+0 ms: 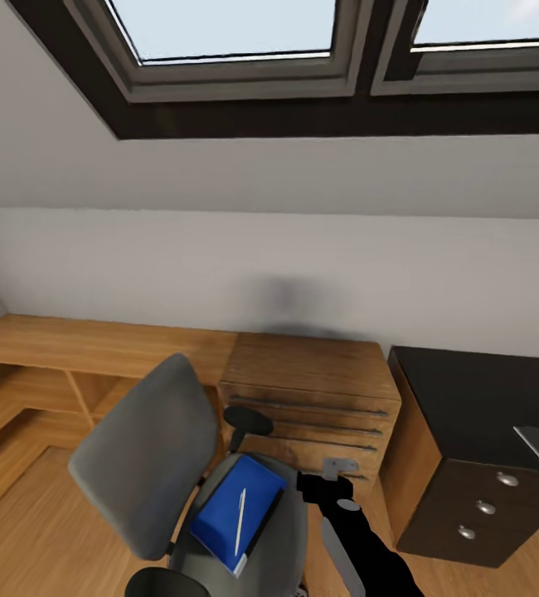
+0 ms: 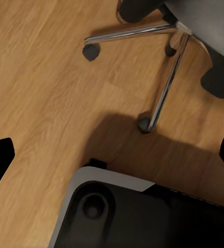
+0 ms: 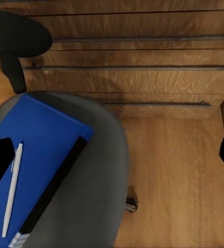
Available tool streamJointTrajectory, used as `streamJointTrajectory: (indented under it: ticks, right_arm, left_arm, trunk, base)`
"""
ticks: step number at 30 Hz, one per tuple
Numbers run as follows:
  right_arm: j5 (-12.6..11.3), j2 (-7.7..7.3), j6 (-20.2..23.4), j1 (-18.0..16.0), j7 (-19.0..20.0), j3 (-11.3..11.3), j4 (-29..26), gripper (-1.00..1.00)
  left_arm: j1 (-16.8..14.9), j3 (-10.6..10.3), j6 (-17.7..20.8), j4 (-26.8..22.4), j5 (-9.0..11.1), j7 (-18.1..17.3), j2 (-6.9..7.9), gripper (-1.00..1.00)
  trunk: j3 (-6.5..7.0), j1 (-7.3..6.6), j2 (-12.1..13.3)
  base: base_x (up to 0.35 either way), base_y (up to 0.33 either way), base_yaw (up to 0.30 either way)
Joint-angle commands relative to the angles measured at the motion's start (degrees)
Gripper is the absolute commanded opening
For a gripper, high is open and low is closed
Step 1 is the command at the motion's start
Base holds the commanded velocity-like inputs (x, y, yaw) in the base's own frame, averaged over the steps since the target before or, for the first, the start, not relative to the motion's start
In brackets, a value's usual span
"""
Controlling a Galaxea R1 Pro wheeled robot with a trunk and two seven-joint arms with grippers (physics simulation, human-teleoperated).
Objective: In the bedroom, organize the workspace by keeping the computer under the desk, ensuring the monitor is on the desk, placing the keyboard on the desk next to the monitor, placing the mouse on the desk next to the keyboard, moving the folder from the swivel chair onto the desk next to the mouse, stacking the notebook on top of the folder with the pen on top of the notebook, and positioning the swivel chair next to the desk.
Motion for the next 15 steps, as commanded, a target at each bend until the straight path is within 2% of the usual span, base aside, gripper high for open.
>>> streamJointTrajectory:
  ticks: [1, 9, 15]
  right_arm:
    - [-0.5, -0.03, 0.2, -0.1, -0.5, 0.2, -0.1, 1.0]
    - [-0.5, -0.03, 0.2, -0.1, -0.5, 0.2, -0.1, 1.0]
    - [-0.5, -0.03, 0.2, -0.1, -0.5, 0.2, -0.1, 1.0]
  left_arm:
    - [0.0, -0.5, -0.2, 0.0, 0.6, 0.0, 0.03, 1.0]
    - [0.0, -0.5, -0.2, 0.0, 0.6, 0.0, 0.03, 1.0]
    - [0.0, -0.5, -0.2, 0.0, 0.6, 0.0, 0.03, 1.0]
  trunk:
    - [-0.16, 0.04, -0.1]
    - [-0.46, 0.04, -0.1]
    - [-0.53, 0.04, -0.1]
  base:
    - [0.0, 0.0, -0.263]
    - [0.0, 0.033, -0.246]
    - [0.0, 0.194, -0.068]
